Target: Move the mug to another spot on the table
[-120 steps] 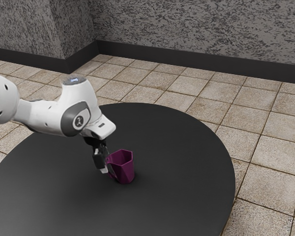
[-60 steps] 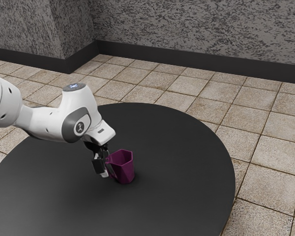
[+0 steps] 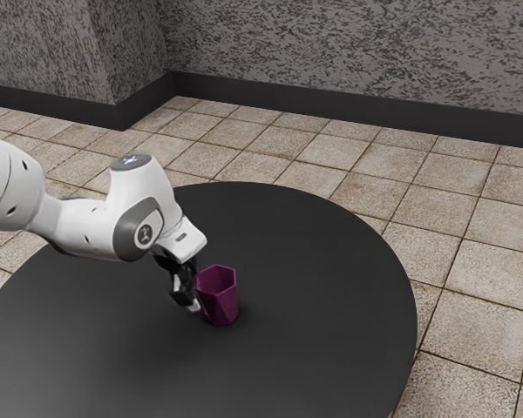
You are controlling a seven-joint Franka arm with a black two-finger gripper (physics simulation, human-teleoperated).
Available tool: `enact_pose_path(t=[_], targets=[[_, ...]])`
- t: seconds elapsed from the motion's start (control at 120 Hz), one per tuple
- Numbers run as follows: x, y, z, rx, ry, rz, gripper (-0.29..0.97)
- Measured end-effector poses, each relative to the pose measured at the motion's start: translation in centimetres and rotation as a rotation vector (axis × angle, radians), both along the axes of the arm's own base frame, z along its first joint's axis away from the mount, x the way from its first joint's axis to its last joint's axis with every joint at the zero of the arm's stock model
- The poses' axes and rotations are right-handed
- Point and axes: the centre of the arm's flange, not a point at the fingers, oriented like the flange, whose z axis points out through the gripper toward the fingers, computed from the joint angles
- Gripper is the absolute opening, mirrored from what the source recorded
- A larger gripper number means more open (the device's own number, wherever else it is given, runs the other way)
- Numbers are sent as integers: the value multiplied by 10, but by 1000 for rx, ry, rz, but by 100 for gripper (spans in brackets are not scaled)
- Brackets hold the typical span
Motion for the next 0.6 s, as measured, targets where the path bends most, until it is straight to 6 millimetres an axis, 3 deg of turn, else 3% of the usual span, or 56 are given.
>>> enact_pose_path(t=[0.375, 0.6], targets=[[4, -6, 10, -2, -48, -15, 14], [6, -14, 47, -16, -137, -30, 10]])
